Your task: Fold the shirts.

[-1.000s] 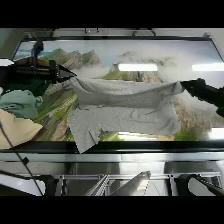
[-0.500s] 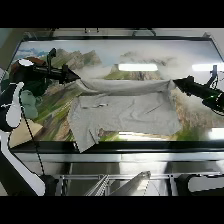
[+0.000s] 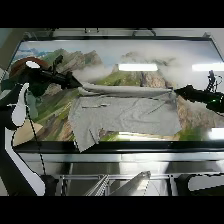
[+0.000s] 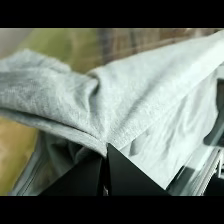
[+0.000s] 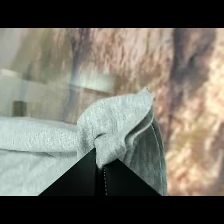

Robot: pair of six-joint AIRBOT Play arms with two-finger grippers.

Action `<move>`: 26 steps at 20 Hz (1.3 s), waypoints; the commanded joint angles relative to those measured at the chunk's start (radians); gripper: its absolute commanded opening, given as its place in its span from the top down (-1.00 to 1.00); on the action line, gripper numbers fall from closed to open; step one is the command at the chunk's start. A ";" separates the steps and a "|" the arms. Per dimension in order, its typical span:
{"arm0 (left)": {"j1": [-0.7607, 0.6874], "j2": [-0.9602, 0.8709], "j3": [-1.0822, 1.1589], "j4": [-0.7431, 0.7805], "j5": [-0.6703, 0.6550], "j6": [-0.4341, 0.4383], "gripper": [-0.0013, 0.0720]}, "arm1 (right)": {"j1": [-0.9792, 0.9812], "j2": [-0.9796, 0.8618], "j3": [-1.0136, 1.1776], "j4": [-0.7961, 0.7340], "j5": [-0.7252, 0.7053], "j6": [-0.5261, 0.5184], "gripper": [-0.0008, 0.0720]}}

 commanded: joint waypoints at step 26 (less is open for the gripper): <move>0.247 0.602 -0.971 0.185 -0.044 -0.021 0.16 | -0.011 0.172 -0.327 -0.567 0.202 0.387 0.88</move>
